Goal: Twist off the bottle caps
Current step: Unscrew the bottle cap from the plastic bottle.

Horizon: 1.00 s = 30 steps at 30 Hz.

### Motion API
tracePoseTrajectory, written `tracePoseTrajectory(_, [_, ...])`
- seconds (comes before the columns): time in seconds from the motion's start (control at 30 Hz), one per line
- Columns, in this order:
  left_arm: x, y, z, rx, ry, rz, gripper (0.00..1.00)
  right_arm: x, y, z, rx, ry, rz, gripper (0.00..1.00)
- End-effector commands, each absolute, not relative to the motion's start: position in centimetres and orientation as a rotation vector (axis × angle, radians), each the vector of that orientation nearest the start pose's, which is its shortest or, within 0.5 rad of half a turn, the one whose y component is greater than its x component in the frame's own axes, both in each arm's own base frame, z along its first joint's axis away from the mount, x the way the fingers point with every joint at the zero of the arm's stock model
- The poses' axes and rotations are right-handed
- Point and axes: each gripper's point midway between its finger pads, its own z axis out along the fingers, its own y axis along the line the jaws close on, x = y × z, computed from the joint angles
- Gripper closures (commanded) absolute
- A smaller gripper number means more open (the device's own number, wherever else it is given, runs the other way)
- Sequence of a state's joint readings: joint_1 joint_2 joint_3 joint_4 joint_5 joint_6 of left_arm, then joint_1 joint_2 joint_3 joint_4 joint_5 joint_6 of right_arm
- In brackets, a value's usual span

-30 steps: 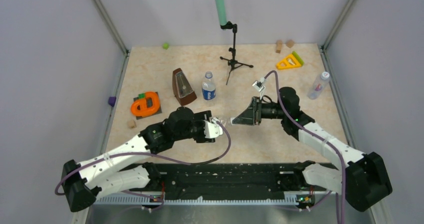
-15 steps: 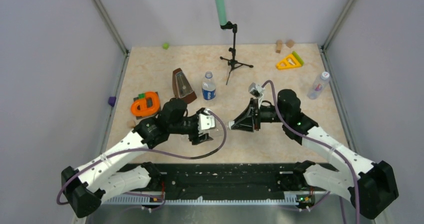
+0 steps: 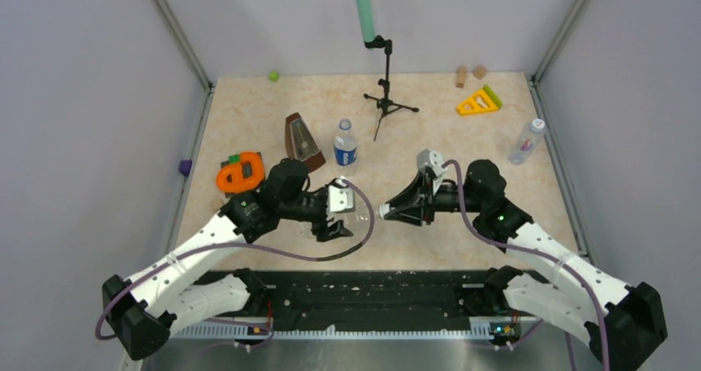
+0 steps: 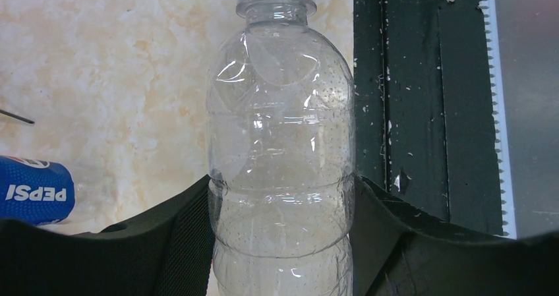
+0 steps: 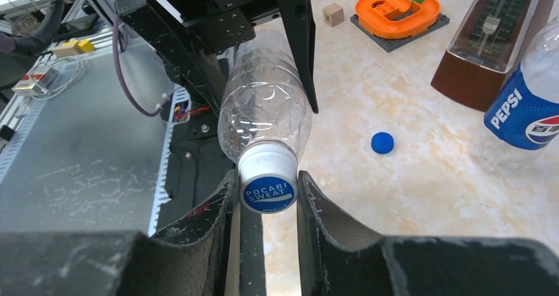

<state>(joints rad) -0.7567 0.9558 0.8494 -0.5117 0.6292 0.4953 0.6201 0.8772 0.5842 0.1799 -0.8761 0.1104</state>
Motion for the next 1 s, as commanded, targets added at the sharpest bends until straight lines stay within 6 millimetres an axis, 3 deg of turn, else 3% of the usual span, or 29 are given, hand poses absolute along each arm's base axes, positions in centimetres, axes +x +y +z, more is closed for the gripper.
tracePoseTrajectory(0.0, [15.0, -27.1, 23.7, 1.512, 1.393, -0.844, 1.0, 15.3, 27.8, 24.5, -1.084, 1.378, 1.222, 0.85])
tracePoseTrajectory(0.13, [15.8, -27.0, 23.1, 1.49, 1.422, -0.809, 1.0, 15.4, 27.9, 24.5, -1.028, 1.383, 1.252, 0.78])
tracePoseTrajectory(0.27, [16.1, -27.0, 22.9, 1.475, 1.414, -0.788, 1.0, 15.7, 27.8, 24.2, -0.961, 1.416, 1.271, 0.63])
tracePoseTrajectory(0.47, [16.7, -26.8, 22.6, 1.439, 1.397, -0.744, 1.0, 16.6, 27.6, 24.2, -0.807, 1.478, 1.302, 0.49])
tracePoseTrajectory(0.53, [16.0, -26.8, 22.6, 1.47, 1.35, -0.762, 1.0, 15.9, 27.7, 24.6, -0.818, 1.444, 1.338, 0.36])
tracePoseTrajectory(0.6, [16.2, -26.7, 22.6, 1.459, 1.339, -0.75, 1.0, 14.7, 27.5, 25.2, -0.845, 1.376, 1.384, 0.06])
tracePoseTrajectory(0.63, [16.3, -26.6, 22.6, 1.453, 1.343, -0.739, 1.0, 14.8, 27.3, 25.3, -0.811, 1.372, 1.379, 0.02])
tracePoseTrajectory(0.83, [17.9, -25.6, 23.2, 1.369, 1.355, -0.621, 1.0, 17.2, 26.4, 25.4, -0.683, 1.487, 1.253, 0.01])
tracePoseTrajectory(0.97, [19.3, -25.0, 24.6, 1.253, 1.3, -0.538, 1.0, 19.0, 25.7, 26.7, -0.57, 1.502, 1.179, 0.01])
